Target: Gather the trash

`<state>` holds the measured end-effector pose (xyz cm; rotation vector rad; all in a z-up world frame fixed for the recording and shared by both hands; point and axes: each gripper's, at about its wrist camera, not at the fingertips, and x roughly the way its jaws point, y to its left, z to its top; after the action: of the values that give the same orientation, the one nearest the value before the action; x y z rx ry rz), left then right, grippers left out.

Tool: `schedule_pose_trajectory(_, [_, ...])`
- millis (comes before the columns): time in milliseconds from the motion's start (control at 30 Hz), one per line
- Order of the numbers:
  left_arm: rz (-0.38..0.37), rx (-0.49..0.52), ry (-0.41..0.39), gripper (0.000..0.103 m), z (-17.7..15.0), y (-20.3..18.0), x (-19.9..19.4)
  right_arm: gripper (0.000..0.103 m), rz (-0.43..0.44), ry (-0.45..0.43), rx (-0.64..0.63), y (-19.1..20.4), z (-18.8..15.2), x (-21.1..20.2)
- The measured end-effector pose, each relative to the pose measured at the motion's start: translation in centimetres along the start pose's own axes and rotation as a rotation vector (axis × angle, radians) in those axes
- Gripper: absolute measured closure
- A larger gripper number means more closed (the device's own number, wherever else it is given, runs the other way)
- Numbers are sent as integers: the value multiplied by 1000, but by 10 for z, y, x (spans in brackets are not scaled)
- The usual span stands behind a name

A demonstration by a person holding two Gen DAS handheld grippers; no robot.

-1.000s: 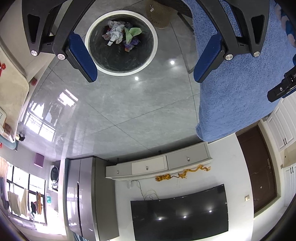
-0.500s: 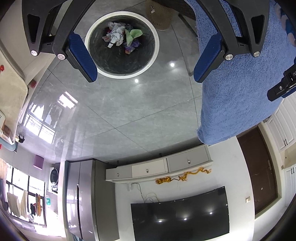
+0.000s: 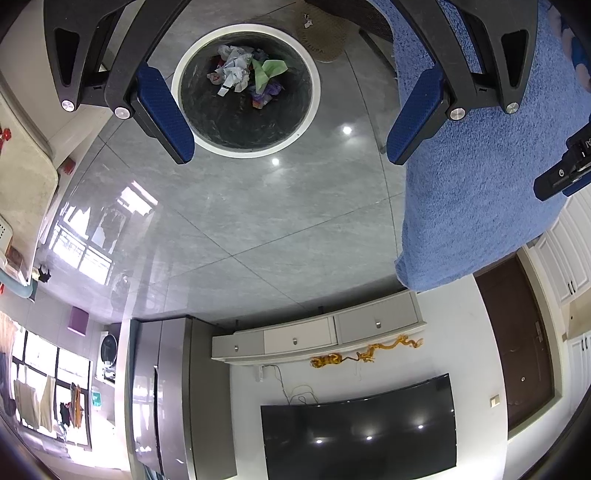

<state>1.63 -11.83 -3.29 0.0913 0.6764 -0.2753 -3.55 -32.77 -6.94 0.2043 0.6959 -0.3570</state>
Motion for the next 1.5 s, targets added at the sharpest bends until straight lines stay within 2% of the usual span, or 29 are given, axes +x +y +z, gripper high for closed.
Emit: schedule_pose_trajectory(1500, [-26,11,12,23,-8,1,2,1,-9,18,3,-5,-5,3])
